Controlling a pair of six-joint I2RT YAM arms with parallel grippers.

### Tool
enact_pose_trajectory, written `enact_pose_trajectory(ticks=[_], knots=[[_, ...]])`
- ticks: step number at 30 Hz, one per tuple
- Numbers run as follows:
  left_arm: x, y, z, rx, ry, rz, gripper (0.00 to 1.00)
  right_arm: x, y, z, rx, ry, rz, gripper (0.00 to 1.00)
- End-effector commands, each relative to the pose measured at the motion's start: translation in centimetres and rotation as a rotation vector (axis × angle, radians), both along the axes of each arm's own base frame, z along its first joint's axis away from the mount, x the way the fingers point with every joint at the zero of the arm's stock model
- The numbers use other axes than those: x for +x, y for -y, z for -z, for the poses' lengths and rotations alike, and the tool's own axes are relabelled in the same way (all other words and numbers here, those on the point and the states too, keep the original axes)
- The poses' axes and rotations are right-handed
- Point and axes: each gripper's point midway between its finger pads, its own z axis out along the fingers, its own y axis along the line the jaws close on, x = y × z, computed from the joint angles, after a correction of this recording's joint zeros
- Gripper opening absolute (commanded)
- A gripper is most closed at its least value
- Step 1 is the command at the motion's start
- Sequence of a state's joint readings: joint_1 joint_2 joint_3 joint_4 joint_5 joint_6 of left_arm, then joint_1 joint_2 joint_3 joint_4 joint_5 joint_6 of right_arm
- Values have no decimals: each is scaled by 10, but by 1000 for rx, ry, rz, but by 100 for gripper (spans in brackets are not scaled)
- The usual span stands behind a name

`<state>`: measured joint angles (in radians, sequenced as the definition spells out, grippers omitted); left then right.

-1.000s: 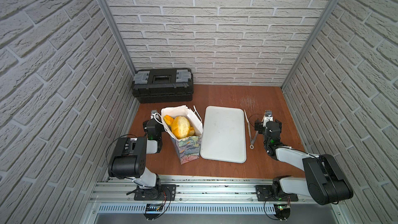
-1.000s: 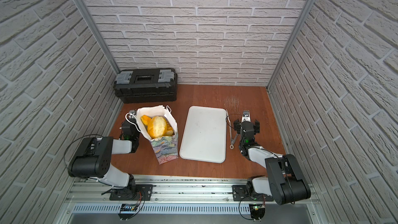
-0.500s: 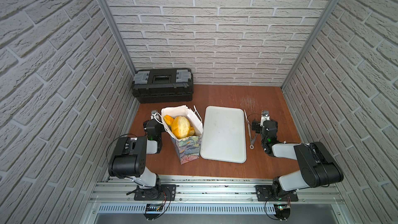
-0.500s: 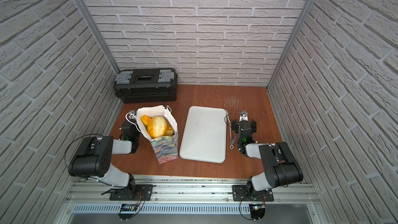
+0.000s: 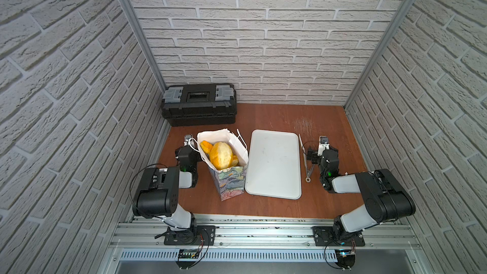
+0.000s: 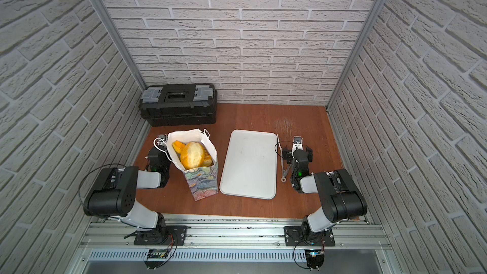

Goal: Pack bread into a paper bag
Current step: Reset both arms

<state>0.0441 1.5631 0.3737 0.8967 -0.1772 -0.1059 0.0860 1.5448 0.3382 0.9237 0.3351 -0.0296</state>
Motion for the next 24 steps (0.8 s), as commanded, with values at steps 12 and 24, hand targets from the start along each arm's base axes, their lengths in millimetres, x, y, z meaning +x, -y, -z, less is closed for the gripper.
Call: enact_pose_trajectory(ticks=[12, 24], knots=[[4, -1, -7, -8, 32, 4, 98, 7, 5, -15, 28, 35, 20, 99], [3, -2, -6, -10, 29, 3, 98, 7, 5, -14, 29, 34, 21, 99]])
